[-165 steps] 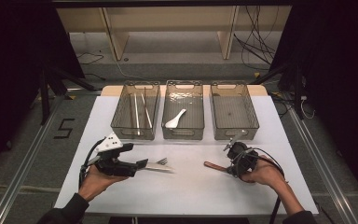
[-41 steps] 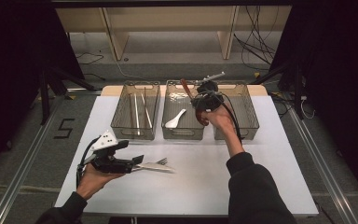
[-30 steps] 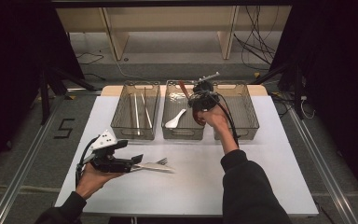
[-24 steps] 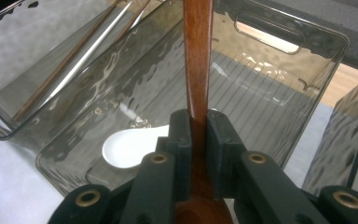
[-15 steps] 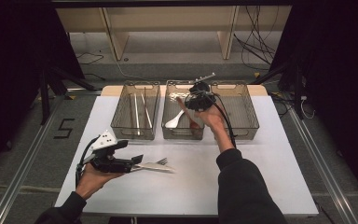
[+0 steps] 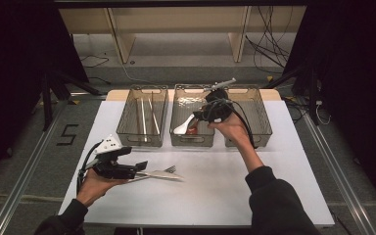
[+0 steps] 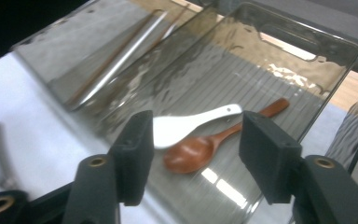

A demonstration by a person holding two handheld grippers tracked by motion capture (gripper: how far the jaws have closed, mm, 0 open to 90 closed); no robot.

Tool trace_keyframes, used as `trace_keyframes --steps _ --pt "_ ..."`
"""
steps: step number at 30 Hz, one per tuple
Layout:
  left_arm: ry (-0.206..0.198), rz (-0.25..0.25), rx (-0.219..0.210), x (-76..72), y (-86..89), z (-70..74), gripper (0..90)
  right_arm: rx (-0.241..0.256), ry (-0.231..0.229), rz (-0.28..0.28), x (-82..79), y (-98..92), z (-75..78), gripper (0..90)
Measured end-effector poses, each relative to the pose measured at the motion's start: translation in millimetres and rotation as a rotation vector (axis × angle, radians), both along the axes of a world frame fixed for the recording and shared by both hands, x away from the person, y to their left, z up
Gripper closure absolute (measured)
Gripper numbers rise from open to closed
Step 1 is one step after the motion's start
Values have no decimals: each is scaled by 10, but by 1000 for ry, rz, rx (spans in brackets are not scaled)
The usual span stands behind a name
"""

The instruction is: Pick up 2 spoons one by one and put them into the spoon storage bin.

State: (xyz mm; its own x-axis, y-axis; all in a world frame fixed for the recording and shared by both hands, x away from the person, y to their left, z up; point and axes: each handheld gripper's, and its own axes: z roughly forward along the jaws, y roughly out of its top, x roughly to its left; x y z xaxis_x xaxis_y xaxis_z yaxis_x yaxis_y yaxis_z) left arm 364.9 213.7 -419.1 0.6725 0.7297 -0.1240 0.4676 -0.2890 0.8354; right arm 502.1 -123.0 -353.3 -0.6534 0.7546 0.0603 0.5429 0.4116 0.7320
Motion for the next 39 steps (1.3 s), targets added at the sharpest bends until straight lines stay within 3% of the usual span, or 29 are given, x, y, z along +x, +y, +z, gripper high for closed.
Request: trace_keyframes --steps 6,14,23,30,39 --pt "13 14 45 64 -5 -5 155 29 -28 53 -418 -189 15 382" --pt "43 55 85 199 4 -48 164 58 -68 78 -899 -484 -79 358" --pt "64 54 132 318 17 -152 253 111 -71 45 -1217 -801 -245 342" --pt "75 40 162 340 20 -192 450 129 -79 40 -1370 -920 -348 339" --pt "91 24 207 383 65 -244 640 186 -71 -16 -1501 -1123 -430 318"
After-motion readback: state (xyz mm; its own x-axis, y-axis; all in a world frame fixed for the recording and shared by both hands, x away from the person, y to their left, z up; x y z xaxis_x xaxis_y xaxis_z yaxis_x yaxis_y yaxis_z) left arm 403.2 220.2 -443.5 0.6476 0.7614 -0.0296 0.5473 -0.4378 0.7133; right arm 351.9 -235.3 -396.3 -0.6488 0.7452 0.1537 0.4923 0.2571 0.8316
